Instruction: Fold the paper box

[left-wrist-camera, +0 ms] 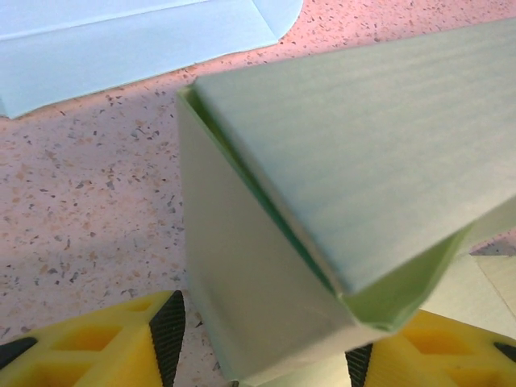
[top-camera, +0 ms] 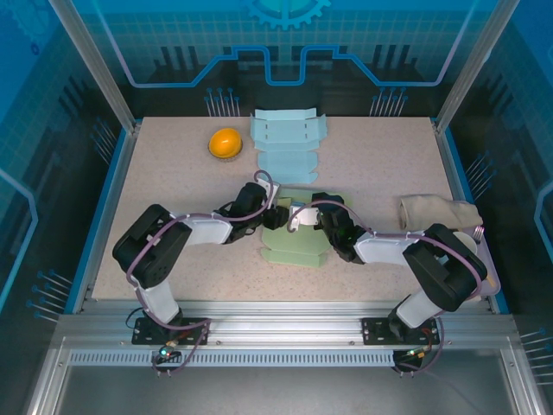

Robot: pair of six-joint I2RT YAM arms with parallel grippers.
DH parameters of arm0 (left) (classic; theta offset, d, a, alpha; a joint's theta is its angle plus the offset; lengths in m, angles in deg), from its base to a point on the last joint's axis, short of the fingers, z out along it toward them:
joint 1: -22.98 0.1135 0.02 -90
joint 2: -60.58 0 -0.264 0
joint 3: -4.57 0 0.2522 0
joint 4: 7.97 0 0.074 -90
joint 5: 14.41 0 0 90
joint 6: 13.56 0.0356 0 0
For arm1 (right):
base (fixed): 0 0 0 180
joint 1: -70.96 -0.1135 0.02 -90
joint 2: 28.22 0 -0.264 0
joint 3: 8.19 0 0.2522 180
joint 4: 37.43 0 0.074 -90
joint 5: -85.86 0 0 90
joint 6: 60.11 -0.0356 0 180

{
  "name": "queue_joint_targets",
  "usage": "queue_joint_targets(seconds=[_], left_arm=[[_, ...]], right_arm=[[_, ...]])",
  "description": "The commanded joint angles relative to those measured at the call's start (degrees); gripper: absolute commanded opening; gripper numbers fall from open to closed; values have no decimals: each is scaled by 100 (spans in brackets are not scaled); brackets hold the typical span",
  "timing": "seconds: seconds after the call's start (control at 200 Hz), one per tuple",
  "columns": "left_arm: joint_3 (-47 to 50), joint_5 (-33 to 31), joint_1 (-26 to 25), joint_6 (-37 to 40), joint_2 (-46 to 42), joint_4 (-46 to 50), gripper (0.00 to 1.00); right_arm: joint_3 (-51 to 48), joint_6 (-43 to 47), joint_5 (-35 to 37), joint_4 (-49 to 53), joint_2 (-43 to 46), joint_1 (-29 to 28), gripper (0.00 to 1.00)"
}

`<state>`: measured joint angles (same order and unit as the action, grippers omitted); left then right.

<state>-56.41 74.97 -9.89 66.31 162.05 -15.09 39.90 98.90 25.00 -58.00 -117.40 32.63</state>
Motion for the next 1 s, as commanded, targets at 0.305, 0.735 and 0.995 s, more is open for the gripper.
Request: queue_joint_targets(seconds=[0.305, 0.735, 0.995], left_arm=[[-300, -1241, 21, 16, 322, -91, 47], [-561, -2758, -6, -327, 514, 795, 19], [-898, -3560, -53, -878, 717, 1848, 11]], right_arm=[[-75, -116, -545, 654, -55, -152, 0], [26, -269, -326, 533, -164, -44, 0], [91, -391, -234, 562, -149, -8, 0]])
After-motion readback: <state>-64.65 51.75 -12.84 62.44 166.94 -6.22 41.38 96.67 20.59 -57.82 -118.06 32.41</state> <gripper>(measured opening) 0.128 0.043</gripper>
